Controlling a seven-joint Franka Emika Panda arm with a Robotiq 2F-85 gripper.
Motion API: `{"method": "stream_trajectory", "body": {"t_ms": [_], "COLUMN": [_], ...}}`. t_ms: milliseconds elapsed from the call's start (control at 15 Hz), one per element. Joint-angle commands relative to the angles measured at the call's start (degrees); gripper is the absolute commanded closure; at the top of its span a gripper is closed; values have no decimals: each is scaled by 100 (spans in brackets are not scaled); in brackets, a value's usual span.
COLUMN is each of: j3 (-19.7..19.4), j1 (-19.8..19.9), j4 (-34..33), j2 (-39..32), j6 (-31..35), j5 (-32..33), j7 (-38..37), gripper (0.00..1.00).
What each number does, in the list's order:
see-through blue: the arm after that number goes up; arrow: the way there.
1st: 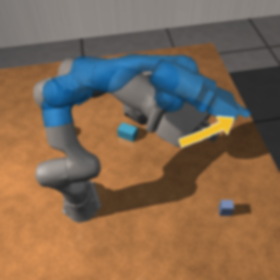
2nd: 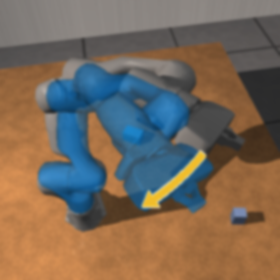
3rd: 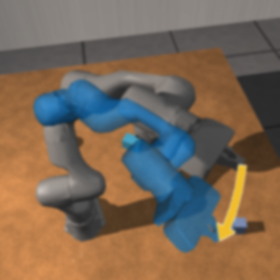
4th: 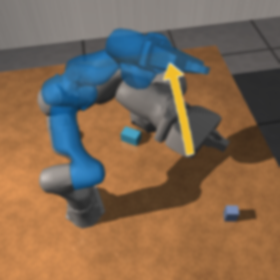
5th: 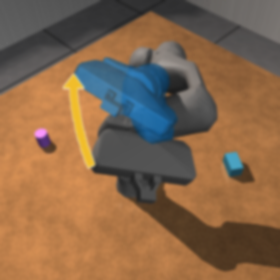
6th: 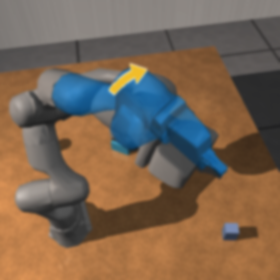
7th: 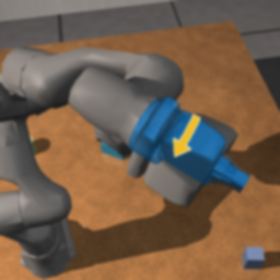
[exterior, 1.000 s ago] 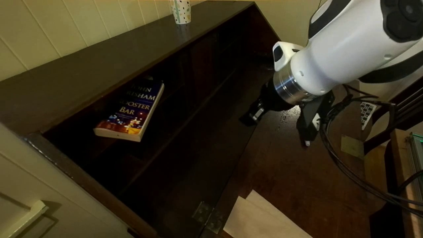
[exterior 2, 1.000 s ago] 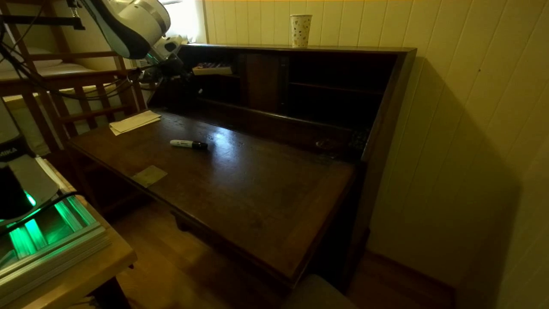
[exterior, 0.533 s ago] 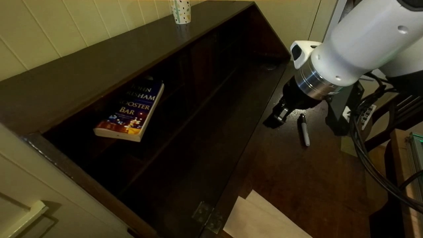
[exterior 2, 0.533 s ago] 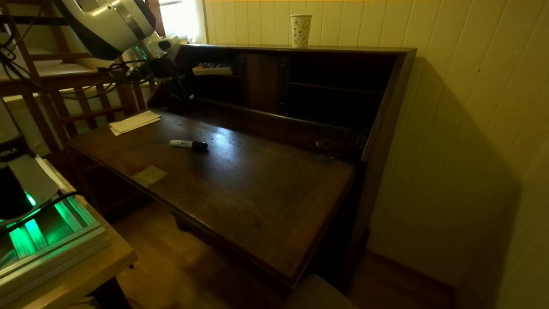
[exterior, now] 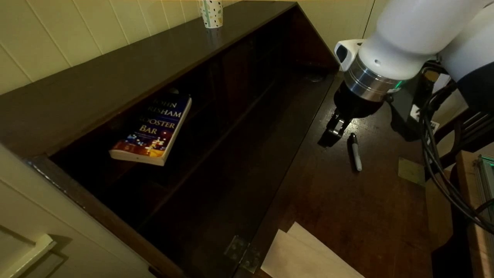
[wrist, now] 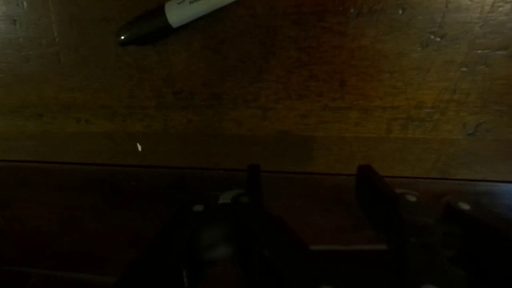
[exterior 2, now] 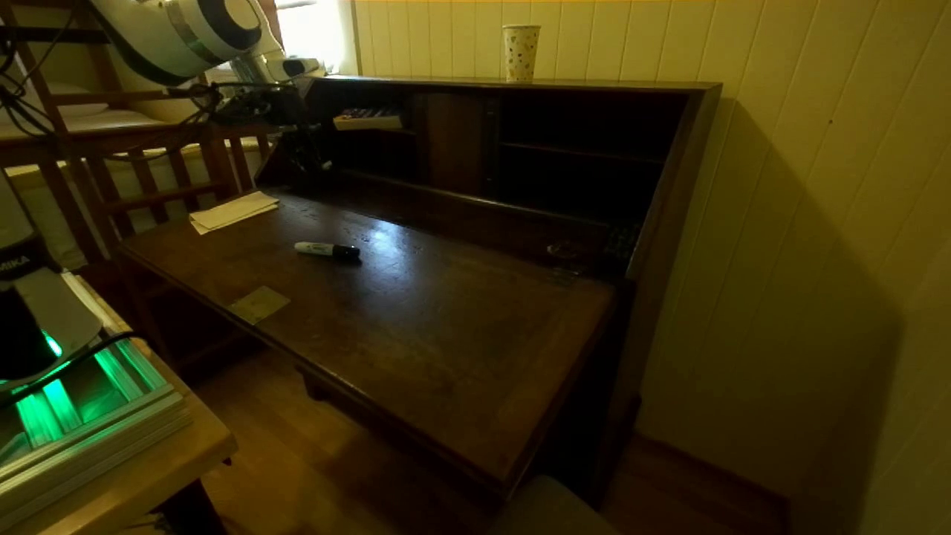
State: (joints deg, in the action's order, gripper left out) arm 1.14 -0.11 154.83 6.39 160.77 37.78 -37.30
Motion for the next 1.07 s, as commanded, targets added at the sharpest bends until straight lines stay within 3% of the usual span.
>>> {"method": "stream_trajectory", "body": {"t_ms": [0, 267, 600, 667, 1000], "j3": [119, 304, 301, 376, 369], "j1": [-150, -19, 39, 102, 111], "j4": [-1, -428, -663, -629, -659], "j2": [1058, 1707, 2049, 1902, 1950], "j6": [-1163, -2335, -2743, -2545, -2596], "j5": [-1350, -1737, -1726, -1625, -1623], "j7": [1412, 2016, 2335, 2123, 2199], "gripper": [11, 11, 11, 36, 36]}}
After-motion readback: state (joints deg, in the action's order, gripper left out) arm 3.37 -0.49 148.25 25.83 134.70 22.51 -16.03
